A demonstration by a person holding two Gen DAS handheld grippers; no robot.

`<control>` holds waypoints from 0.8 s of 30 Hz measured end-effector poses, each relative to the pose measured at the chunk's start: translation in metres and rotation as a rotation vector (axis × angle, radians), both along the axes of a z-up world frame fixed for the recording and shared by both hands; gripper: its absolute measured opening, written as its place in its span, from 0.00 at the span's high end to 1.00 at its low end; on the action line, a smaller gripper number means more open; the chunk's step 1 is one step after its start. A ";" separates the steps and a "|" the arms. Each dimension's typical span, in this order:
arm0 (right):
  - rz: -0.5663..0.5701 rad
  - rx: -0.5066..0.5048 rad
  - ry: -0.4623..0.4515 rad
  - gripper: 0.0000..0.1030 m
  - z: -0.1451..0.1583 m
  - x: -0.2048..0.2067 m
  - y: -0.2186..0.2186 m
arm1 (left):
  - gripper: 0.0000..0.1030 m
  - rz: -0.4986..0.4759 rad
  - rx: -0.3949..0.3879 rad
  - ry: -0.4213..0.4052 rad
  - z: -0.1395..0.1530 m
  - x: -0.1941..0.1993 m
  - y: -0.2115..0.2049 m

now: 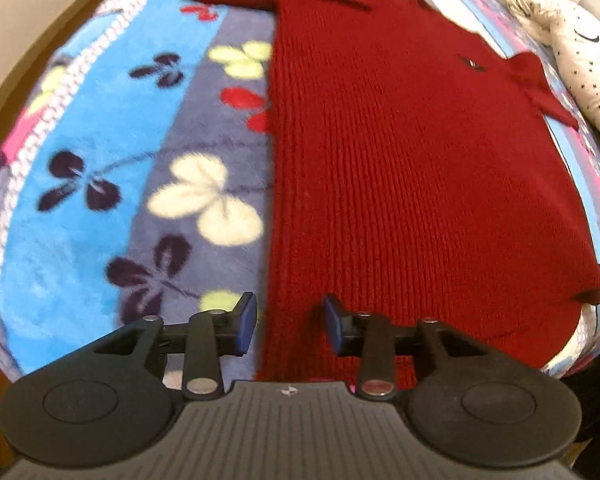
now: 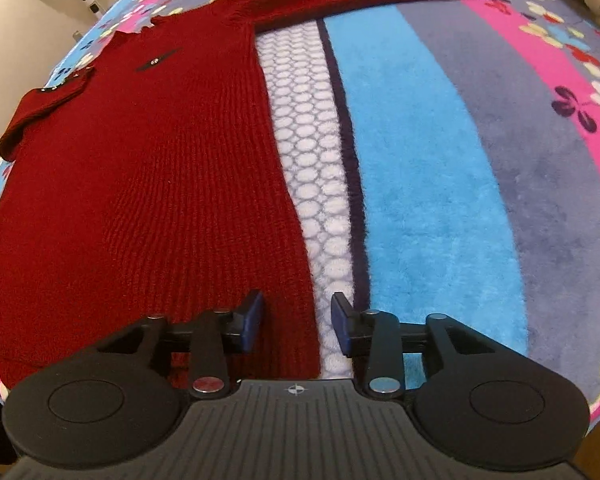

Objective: Fold small clothes

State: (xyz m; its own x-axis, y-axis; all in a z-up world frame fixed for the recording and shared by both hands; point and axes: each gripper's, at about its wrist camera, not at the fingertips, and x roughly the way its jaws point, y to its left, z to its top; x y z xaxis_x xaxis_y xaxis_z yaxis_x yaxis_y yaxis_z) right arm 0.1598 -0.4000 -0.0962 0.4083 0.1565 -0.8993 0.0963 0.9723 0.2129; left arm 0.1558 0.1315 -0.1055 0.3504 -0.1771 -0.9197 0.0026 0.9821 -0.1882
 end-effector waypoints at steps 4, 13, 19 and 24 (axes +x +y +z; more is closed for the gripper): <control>0.055 0.010 -0.021 0.89 -0.004 -0.001 0.008 | 0.82 -0.072 0.057 -0.017 0.001 0.000 -0.015; -0.166 0.157 -0.346 0.95 0.066 -0.044 -0.044 | 0.93 -0.082 -0.085 -0.323 0.066 -0.043 -0.004; -0.143 0.099 -0.177 0.95 0.047 -0.041 -0.036 | 0.93 -0.040 0.010 -0.187 0.049 -0.033 -0.001; -0.071 -0.196 -0.218 0.93 0.051 -0.038 0.003 | 0.91 -0.011 0.126 -0.264 0.054 -0.028 -0.009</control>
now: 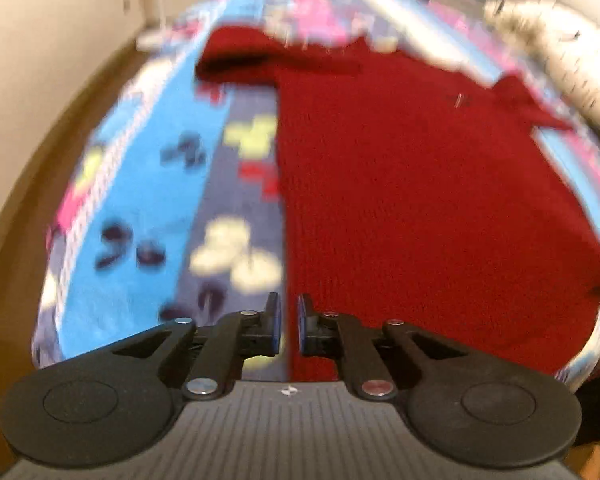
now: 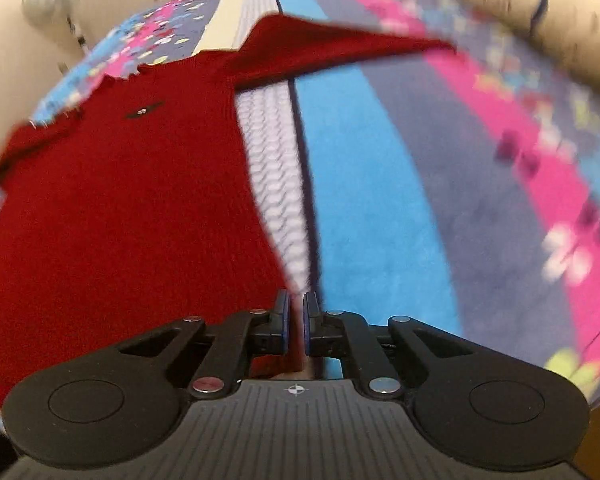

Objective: Fold small clothes

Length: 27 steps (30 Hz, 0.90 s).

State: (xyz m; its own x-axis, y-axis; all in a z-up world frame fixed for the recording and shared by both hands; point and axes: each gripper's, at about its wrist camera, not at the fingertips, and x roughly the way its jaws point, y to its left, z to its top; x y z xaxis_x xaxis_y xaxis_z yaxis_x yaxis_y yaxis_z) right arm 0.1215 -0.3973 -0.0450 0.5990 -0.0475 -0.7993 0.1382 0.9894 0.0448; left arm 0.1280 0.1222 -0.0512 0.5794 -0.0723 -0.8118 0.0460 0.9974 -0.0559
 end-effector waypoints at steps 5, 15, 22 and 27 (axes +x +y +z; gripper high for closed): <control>0.087 0.107 -0.098 0.79 0.011 -0.001 0.019 | 0.77 -0.111 0.011 -0.005 -0.004 0.004 -0.029; 0.264 0.023 0.076 0.50 -0.007 0.009 0.088 | 0.42 -0.174 0.143 0.082 -0.032 0.002 -0.056; 0.176 0.048 -0.201 0.46 0.037 -0.006 0.096 | 0.19 -0.047 0.136 -0.184 0.010 -0.009 -0.052; 0.142 0.068 -0.349 0.46 0.044 0.009 0.086 | 0.16 0.018 0.116 -0.301 0.024 -0.007 -0.055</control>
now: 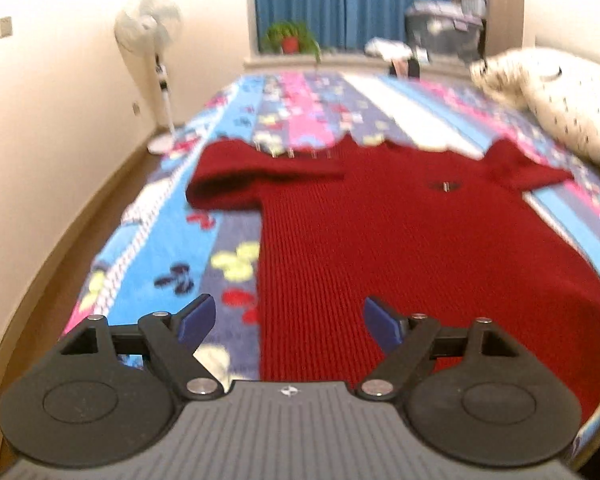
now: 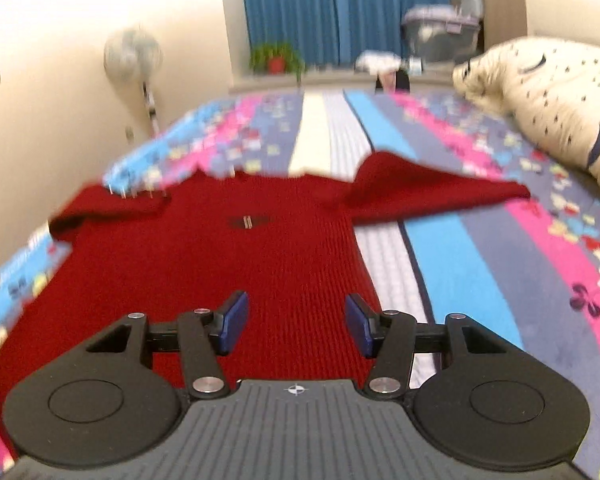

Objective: Fold small clothes

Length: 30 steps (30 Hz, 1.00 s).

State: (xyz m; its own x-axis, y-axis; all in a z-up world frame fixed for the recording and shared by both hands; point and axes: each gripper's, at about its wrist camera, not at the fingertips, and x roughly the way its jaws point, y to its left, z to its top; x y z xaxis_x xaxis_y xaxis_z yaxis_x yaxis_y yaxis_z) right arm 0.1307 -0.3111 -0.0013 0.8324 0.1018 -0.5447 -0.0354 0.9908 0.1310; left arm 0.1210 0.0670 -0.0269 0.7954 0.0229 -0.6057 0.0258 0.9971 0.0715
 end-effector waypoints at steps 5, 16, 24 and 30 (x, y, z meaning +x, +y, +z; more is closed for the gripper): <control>-0.021 0.015 -0.008 0.46 0.003 0.015 0.009 | 0.13 0.011 0.014 -0.067 0.010 0.003 -0.005; -0.017 0.117 -0.002 0.46 0.000 0.047 0.019 | 0.13 0.031 -0.022 -0.152 0.014 0.018 -0.011; 0.011 0.097 -0.005 0.46 -0.003 0.063 0.027 | 0.13 -0.028 0.048 -0.192 0.010 0.022 -0.027; 0.029 0.062 -0.058 0.58 0.008 0.067 0.032 | 0.13 -0.027 0.074 -0.187 0.019 0.021 -0.039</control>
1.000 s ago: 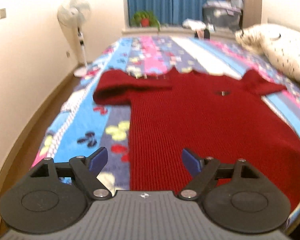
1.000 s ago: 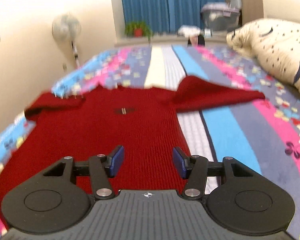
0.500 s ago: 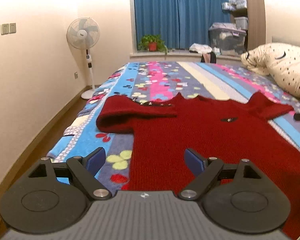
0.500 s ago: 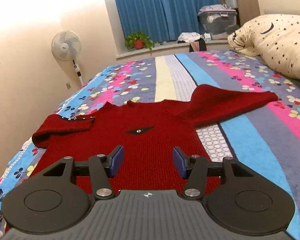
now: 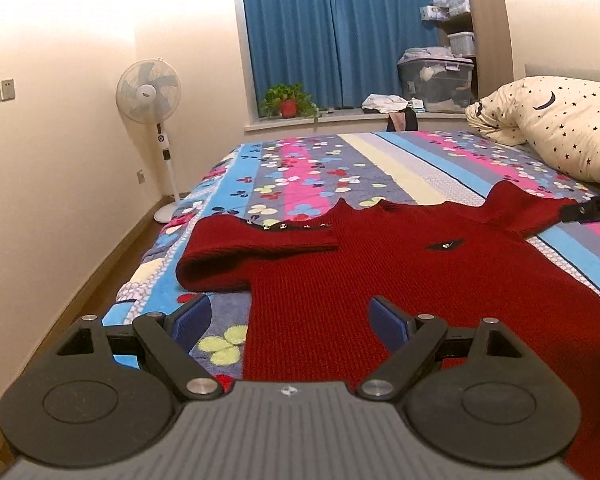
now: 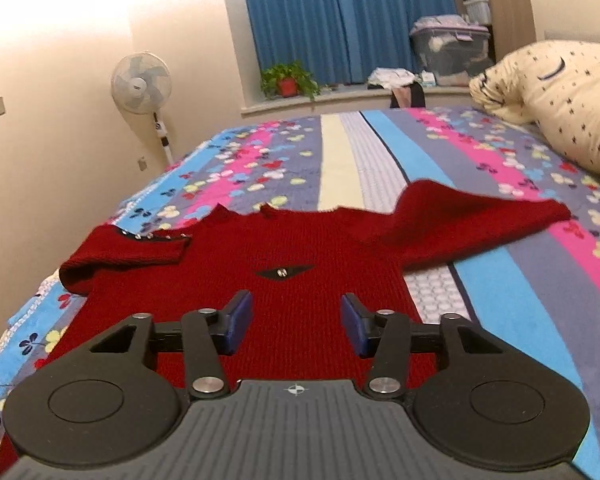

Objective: Fold small clothes

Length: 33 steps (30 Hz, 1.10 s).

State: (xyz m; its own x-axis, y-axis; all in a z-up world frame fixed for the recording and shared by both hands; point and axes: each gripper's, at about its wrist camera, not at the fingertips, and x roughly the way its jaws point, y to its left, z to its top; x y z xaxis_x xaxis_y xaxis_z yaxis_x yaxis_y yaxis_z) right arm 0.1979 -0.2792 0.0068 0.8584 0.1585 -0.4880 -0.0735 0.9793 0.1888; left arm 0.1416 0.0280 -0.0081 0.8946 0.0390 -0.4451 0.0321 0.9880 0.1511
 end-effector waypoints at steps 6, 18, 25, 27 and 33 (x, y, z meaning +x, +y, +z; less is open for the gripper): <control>0.007 0.005 -0.037 0.92 0.009 0.004 0.000 | 0.13 0.019 -0.013 0.025 0.015 -0.003 -0.018; 0.067 0.093 -0.140 0.53 0.066 0.071 0.031 | 0.16 0.029 -0.025 0.051 0.061 0.047 -0.022; 0.102 0.067 -0.090 0.81 0.038 0.094 0.030 | 0.53 0.028 0.009 0.094 0.072 0.092 -0.016; 0.117 0.049 -0.140 0.94 0.040 0.095 0.033 | 0.67 0.052 -0.001 0.101 0.071 0.104 -0.012; 0.127 -0.046 -0.196 0.98 0.028 0.098 0.042 | 0.70 0.125 -0.065 0.134 0.073 0.131 0.003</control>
State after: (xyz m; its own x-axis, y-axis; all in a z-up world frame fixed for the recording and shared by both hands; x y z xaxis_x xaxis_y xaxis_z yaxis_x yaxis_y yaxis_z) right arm 0.2962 -0.2368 0.0353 0.9118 0.2528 -0.3236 -0.2277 0.9670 0.1138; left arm 0.2729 0.0313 0.0646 0.8171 0.1129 -0.5654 -0.0756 0.9932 0.0891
